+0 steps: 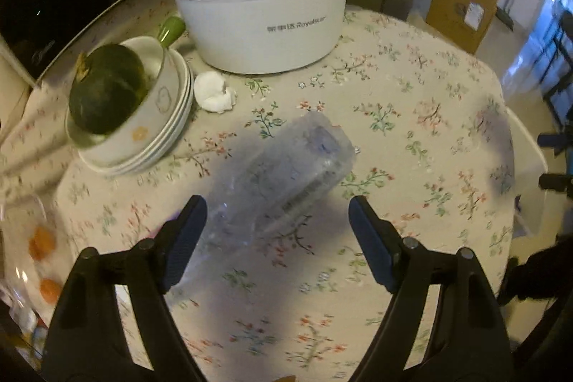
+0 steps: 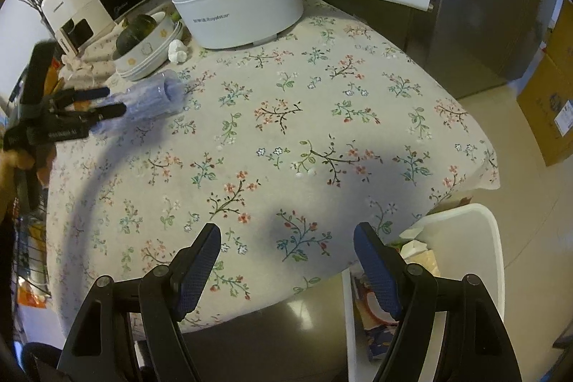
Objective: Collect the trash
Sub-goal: 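Grasp the clear plastic bottle with the left gripper and lift it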
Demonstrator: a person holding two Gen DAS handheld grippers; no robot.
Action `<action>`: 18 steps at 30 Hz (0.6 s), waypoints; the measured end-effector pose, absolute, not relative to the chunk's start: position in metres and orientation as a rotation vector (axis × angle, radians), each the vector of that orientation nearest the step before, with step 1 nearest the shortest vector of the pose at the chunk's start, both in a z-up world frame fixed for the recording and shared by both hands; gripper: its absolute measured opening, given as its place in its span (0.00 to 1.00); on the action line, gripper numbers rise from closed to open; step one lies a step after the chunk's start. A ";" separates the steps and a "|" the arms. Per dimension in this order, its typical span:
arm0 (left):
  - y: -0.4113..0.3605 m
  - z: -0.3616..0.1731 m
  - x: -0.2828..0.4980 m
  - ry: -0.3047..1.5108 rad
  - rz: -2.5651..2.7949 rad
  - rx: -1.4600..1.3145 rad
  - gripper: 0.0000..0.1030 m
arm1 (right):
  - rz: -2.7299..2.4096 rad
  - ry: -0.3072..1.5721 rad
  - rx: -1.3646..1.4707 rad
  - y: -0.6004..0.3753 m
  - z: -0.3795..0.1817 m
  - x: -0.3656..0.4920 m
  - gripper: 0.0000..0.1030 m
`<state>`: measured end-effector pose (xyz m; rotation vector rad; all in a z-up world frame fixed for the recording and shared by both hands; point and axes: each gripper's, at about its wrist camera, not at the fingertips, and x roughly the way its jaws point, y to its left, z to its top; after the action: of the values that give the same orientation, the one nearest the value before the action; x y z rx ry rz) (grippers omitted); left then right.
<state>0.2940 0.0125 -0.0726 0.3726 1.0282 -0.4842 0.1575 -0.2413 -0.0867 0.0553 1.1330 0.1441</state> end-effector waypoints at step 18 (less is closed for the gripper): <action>0.011 -0.122 0.299 1.057 -0.471 0.510 0.74 | 0.107 1.183 0.042 -0.242 -0.105 0.168 0.76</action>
<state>0.2994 0.0107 -0.1217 0.5105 1.0570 -0.4714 0.1681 -0.2419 -0.1051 0.0421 1.1828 0.1071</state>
